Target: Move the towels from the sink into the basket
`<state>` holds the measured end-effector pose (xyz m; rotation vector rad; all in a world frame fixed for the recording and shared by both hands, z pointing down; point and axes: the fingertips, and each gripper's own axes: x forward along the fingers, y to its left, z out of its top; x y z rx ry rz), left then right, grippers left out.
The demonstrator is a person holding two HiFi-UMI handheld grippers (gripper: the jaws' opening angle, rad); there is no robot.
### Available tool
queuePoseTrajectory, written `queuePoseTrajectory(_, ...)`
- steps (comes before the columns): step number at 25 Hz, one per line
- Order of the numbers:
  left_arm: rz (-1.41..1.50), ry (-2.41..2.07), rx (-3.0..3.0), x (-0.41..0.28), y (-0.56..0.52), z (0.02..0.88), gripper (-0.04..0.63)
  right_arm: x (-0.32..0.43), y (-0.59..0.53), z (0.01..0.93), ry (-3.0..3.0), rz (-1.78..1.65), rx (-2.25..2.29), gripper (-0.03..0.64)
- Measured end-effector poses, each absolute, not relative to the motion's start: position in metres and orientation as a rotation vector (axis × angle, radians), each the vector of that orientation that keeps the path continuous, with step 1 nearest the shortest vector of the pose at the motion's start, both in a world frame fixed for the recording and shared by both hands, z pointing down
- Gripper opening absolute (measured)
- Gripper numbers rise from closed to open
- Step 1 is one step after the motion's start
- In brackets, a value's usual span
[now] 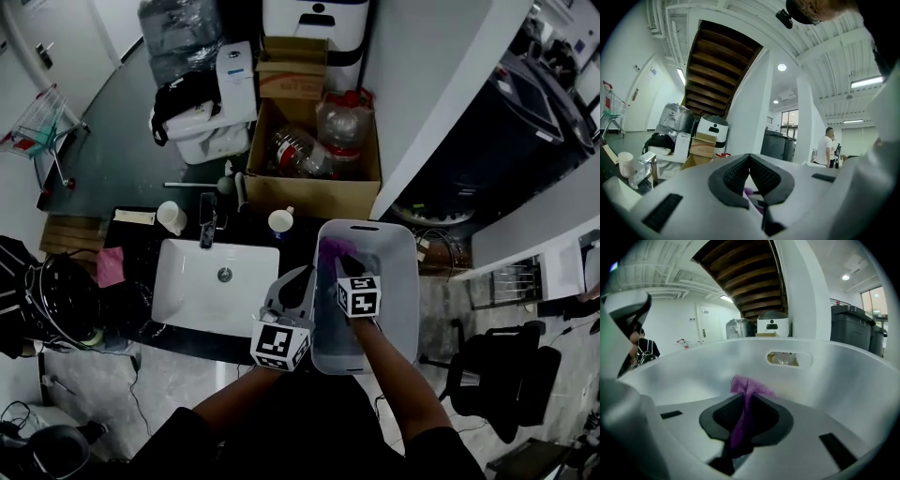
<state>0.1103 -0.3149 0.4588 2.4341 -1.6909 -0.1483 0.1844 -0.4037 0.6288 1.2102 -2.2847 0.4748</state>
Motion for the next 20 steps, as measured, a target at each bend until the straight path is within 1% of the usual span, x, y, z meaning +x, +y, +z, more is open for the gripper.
queuePoseTrajectory(6, -0.128, -1.747, 2.388, 0.106, -0.316, 0.462, 0.003, 0.177, -0.412, 0.674, -2.245, 0.429, 1.072, 0.074)
queuePoseTrajectory(14, -0.089, -1.784, 2.339, 0.104, -0.320, 0.470, 0.003, 0.178, -0.400, 0.738, -2.155, 0.556, 0.897, 0.080)
queuePoseTrajectory(20, -0.091, -1.828, 2.299, 0.097, -0.321, 0.468, 0.003, 0.182, -0.391, 0.751, -2.137, 0.553, 0.861, 0.084)
